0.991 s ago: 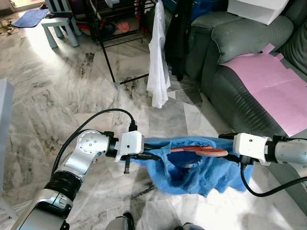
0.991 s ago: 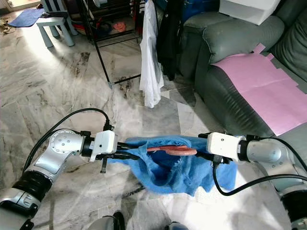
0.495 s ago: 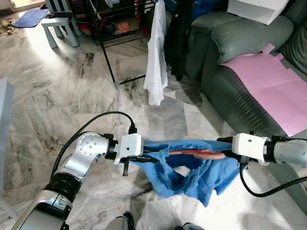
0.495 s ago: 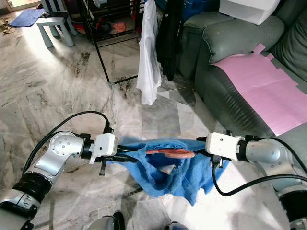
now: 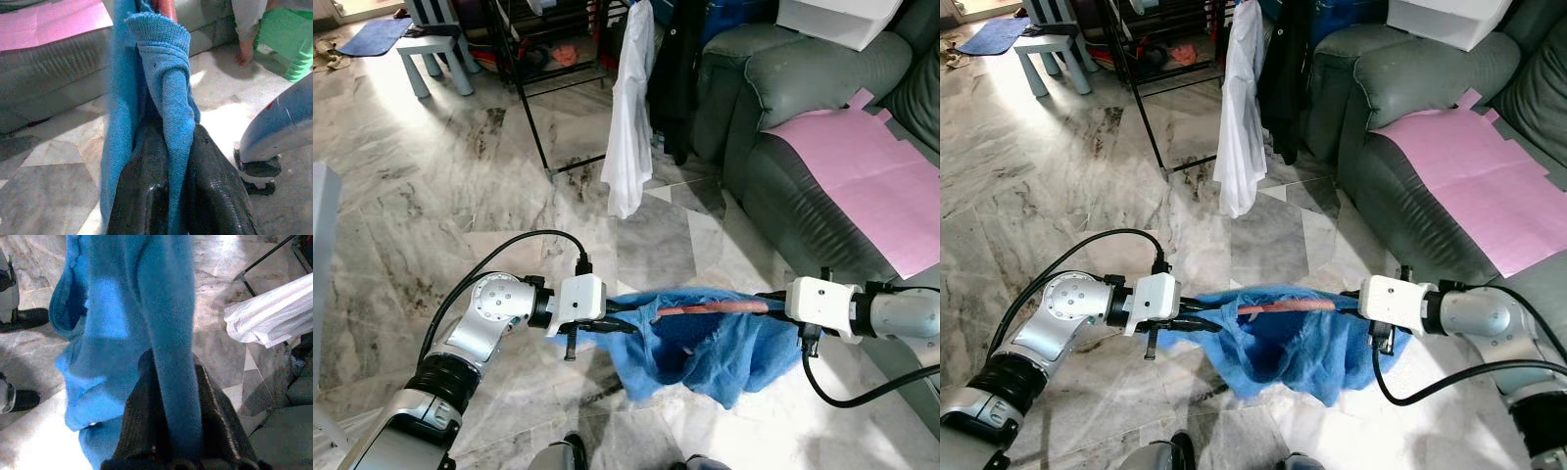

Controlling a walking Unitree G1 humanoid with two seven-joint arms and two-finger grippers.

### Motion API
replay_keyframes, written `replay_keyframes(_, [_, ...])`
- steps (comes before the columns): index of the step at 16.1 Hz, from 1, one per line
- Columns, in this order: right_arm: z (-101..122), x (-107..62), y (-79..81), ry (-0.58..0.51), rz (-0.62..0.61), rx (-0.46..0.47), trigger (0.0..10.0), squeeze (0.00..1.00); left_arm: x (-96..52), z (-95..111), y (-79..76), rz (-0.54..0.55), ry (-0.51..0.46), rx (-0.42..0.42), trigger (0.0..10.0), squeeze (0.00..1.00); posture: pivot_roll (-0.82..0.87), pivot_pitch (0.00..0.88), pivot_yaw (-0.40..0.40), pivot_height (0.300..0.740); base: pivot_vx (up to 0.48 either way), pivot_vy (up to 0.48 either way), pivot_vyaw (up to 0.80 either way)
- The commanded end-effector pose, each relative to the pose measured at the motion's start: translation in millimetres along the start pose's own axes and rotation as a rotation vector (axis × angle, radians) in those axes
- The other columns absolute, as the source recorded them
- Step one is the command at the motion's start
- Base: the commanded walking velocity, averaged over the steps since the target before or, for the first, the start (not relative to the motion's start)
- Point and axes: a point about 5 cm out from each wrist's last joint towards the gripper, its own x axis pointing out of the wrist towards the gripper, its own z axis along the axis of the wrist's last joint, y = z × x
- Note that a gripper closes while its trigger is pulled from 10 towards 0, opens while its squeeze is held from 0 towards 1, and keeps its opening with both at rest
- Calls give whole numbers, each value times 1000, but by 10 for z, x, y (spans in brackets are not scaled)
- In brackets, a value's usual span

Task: Hang hanger

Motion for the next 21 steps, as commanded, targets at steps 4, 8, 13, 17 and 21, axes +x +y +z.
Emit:
replay_keyframes(4, [35,1,-7,-28,-12,7,0,0,3,-20,16,38,9,24,0,0,-108,179,15,740,0,0,0])
replay_keyframes(8, [35,12,11,-34,-14,15,0,0,18,-30,114,157,29,87,0,0,-111,178,16,740,0,0,0])
replay_keyframes(13, [-13,61,43,-8,-26,44,0,0,34,-92,141,229,54,112,4549,31,-109,174,14,740,0,0,0])
replay_keyframes(17, [-101,142,92,59,-88,95,0,0,24,-162,216,351,90,68,10000,1000,-110,176,13,740,0,0,0])
replay_keyframes(21, [-97,263,136,67,-128,143,0,0,41,-151,200,400,32,38,10000,1000,-106,177,13,740,0,0,0])
